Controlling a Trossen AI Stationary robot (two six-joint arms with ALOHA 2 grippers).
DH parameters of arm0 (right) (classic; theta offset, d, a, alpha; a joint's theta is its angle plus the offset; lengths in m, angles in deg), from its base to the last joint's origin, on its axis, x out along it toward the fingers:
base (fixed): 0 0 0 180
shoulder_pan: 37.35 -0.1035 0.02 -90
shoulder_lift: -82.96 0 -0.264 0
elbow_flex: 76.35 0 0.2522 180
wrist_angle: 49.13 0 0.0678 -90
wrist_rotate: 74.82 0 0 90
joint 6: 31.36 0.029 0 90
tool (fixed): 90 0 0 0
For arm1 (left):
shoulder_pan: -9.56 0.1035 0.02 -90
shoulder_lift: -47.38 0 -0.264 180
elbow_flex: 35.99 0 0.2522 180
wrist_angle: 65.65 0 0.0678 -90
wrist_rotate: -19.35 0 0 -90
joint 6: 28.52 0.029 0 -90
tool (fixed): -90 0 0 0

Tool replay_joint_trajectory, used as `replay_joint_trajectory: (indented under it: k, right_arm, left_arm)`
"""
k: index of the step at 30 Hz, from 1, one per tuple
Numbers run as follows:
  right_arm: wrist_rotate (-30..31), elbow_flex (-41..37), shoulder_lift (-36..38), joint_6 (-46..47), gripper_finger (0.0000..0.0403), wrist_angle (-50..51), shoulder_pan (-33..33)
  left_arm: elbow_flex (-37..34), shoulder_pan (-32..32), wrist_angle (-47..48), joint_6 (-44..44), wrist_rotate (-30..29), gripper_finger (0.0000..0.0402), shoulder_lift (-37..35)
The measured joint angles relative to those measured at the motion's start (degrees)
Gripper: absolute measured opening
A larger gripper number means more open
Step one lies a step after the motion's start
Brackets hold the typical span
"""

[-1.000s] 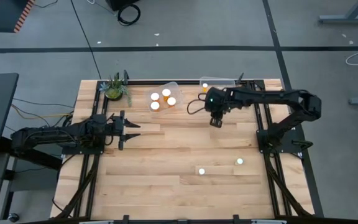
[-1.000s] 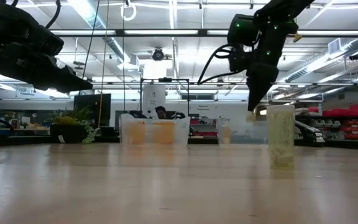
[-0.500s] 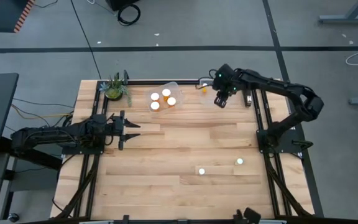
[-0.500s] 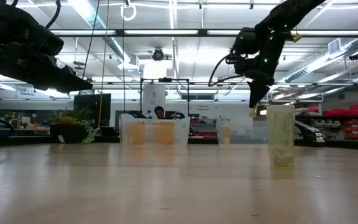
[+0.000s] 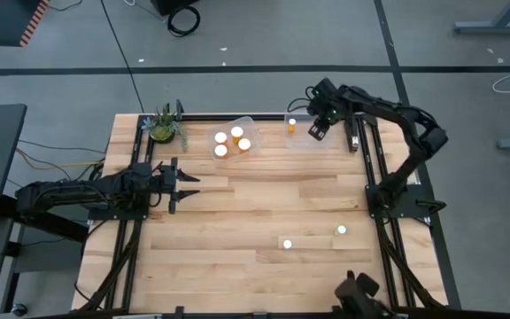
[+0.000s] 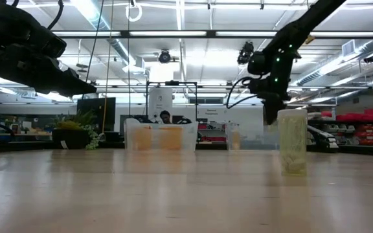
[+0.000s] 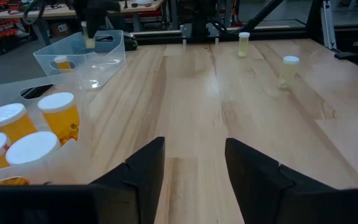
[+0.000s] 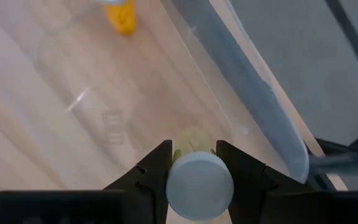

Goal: Pick and place medicine bottles into bin by pill shape (circle, oval)
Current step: Put the yellow tablet bottle into the right transparent bin

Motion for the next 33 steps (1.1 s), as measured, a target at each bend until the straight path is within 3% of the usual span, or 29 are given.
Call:
replay_joint_trajectory:
  k: [12,23,33]
  right_arm:
    - [-2.29,6.00,-10.49,0.51,0.0129,2.51,2.11]
    - [-2.31,6.00,-11.73,3.28,0.0129,1.93,6.71]
    - [-3.29,6.00,-11.73,2.87,0.0129,1.95,6.92]
  left_arm:
    - [0.00,0.00,0.00,0.00,0.02,0.0182,0.02]
    - [0.00,0.00,0.00,0.00,0.01,0.0182,0.01]
    - [0.00,0.00,0.00,0.00,0.02,0.0177,0.01]
